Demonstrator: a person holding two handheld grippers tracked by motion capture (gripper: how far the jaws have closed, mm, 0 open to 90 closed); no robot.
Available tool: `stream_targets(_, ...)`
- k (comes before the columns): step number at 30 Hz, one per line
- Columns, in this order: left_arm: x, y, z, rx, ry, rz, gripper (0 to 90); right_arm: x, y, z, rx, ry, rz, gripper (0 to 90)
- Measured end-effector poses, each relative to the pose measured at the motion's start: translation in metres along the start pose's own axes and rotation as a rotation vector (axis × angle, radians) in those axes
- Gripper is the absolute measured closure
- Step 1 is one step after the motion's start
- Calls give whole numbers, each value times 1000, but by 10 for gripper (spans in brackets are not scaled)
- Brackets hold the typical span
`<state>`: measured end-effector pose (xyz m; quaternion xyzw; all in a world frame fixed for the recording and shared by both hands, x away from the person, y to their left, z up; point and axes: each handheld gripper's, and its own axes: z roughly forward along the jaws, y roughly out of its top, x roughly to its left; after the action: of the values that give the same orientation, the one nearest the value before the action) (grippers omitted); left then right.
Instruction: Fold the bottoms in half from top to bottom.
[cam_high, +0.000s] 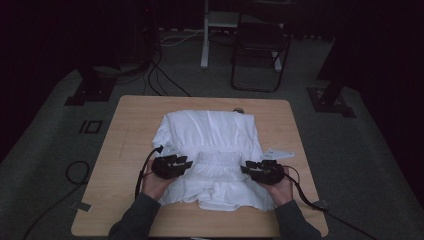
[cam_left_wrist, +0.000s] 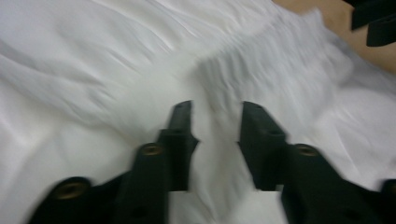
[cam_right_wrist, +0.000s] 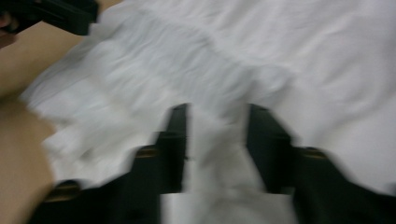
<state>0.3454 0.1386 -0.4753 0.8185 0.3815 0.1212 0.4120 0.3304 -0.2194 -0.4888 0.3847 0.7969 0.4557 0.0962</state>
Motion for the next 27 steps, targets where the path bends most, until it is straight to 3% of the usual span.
stream_targets(1,2,3,6,20,12,4,788,-5,2,2,5,-29,22,797)
stream_targets(3,6,6,24,64,14,-15,888,-14,4,14,39,-66,51,867)
stream_targets(7,10,2,61,160,22,-16,898,-29,1,51,145,-126,104,897)
stream_targets(9,12,1,72,176,21,-18,898,-34,-1,64,175,-150,126,897)
stream_targets(11,13,3,78,168,22,-12,898,-38,0,69,158,-143,144,894)
stream_targets(14,13,9,83,172,48,13,894,-41,4,75,142,-128,134,856)
stream_targets(18,9,12,75,116,24,4,840,-41,8,72,61,-32,144,832)
stream_targets(21,-3,8,55,49,-60,7,824,-31,7,58,-5,54,77,809)
stream_targets(22,-8,6,48,37,-97,24,822,-27,7,52,-23,87,44,801)
stream_targets(24,-20,0,37,34,-202,117,789,-19,5,39,-50,170,-20,782)
stream_targets(25,-24,-3,32,30,-217,146,780,-16,4,32,-63,205,-49,772)
stream_targets(27,-27,-6,27,28,-222,145,770,-12,3,20,-97,242,-72,754)
